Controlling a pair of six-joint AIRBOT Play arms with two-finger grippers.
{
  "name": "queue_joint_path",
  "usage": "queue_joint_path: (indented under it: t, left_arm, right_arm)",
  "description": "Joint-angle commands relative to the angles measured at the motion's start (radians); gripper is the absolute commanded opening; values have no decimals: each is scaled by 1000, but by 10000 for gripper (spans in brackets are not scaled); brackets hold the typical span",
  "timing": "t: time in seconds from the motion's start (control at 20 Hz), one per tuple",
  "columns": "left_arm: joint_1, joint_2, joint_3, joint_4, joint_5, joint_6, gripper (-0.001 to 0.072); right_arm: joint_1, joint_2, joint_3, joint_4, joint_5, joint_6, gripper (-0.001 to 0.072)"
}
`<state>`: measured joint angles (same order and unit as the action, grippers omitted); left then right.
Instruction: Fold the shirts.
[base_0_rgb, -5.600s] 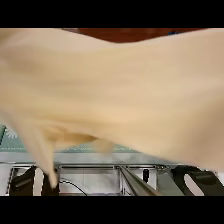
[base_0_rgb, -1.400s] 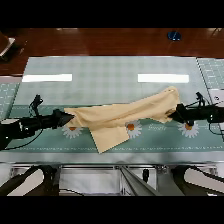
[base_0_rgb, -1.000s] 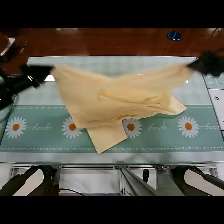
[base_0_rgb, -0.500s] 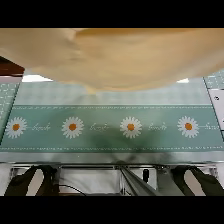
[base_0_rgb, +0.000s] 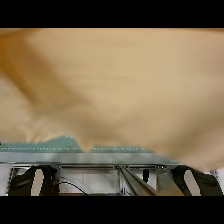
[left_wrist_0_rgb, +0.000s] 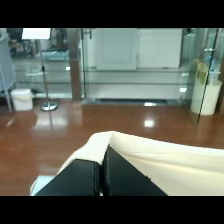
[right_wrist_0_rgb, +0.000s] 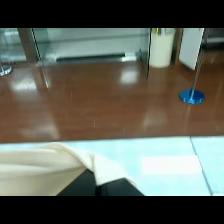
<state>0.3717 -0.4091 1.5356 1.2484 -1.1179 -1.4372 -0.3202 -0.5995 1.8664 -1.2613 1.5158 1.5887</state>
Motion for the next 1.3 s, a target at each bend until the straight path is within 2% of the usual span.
queue_joint_path:
  t: [0.0,0.1,0.25,0.35,0.45,0.65,0.75,0.8,0.9,1.0,1.25]
  left_arm:
    - [-7,-5,-128,45,-17,-13,16]
    - [-6,-56,-257,-87,-17,-9,16]
    - [-7,-189,-435,-329,-16,142,16]
    - [-9,-317,-490,-372,10,173,16]
    - [-40,-459,-491,-385,109,173,16]
    - [-175,-728,-445,-396,399,172,16]
    - [-244,-856,-399,-396,516,172,17]
    - [-274,-919,-370,-396,563,169,17]
    - [-309,-1025,-307,-396,562,168,17]
    - [-328,-1096,-261,-396,492,158,17]
    - [-284,-1104,-246,-381,323,168,17]
  right_arm:
    - [0,11,-142,47,11,-4,26]
    - [0,7,-309,129,-42,-35,25]
    - [0,-43,-571,245,-169,-108,25]
    - [0,-131,-691,306,-270,-175,26]
    - [0,-277,-718,352,-332,-244,25]
    - [0,-626,-672,524,-476,-367,25]
    - [7,-794,-617,686,-521,-486,26]
    - [15,-872,-575,727,-545,-482,25]
    - [32,-1000,-474,728,-552,-427,26]
    - [41,-1094,-383,728,-515,-390,25]
    - [16,-1144,-289,727,-383,-398,26]
